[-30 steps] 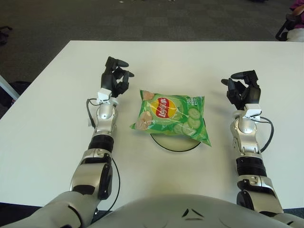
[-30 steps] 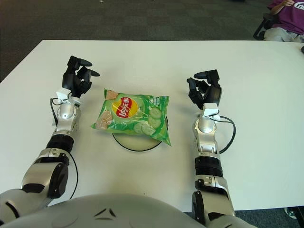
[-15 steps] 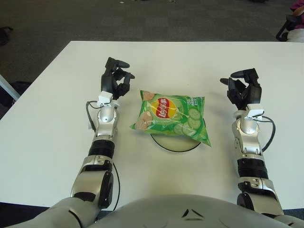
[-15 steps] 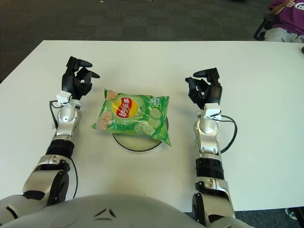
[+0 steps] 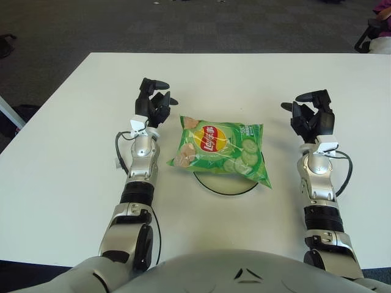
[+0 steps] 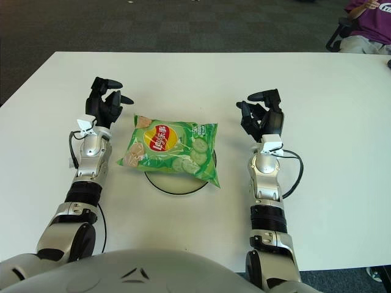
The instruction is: Put the snack into the plate.
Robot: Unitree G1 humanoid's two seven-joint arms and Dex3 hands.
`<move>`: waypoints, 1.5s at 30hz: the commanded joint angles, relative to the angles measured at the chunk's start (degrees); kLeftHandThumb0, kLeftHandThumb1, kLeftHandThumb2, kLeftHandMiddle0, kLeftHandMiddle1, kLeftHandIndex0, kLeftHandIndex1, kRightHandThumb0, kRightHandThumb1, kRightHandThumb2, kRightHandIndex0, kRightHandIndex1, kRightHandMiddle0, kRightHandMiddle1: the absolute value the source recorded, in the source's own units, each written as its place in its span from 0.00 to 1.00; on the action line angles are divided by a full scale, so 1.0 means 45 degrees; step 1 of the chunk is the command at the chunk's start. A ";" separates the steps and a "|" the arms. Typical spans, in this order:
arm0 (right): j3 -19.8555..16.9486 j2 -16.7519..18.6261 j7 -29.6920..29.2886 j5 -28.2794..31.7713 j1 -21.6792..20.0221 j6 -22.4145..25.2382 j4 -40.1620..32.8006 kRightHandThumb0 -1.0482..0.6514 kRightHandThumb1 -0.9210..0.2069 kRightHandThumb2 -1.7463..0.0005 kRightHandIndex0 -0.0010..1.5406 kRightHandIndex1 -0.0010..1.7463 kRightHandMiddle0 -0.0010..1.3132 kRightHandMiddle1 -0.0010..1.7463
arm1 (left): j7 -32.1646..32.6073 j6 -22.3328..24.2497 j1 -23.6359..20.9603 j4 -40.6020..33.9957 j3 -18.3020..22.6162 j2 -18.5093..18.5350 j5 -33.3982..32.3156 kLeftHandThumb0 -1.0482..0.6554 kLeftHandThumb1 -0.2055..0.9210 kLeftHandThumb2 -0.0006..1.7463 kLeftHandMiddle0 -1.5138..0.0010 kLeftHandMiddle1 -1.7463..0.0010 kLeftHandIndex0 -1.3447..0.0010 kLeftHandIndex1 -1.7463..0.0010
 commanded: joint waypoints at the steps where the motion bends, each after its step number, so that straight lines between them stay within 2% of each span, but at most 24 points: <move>1: -0.0013 0.0069 0.0009 0.0015 0.0010 0.0147 -0.0291 0.42 0.00 0.71 0.57 0.31 0.16 0.99 | 0.0132 0.0208 0.0129 -0.0235 -0.0019 -0.0053 -0.0017 0.41 1.00 0.18 0.44 0.20 0.69 0.13; 32: 0.0359 0.0382 0.0357 0.0168 -0.0483 0.1082 -0.0235 0.42 0.00 0.70 0.57 0.32 0.14 1.00 | 0.0064 0.0193 -0.0348 0.0238 0.0156 -0.0007 -0.0113 0.41 1.00 0.18 0.42 0.18 0.69 0.13; 45: 0.0270 0.0437 0.0415 0.0215 -0.0587 0.1341 -0.0229 0.41 0.00 0.70 0.57 0.31 0.14 1.00 | 0.0025 0.0035 -0.0517 0.0503 0.0162 0.0012 -0.0091 0.41 1.00 0.18 0.43 0.18 0.69 0.13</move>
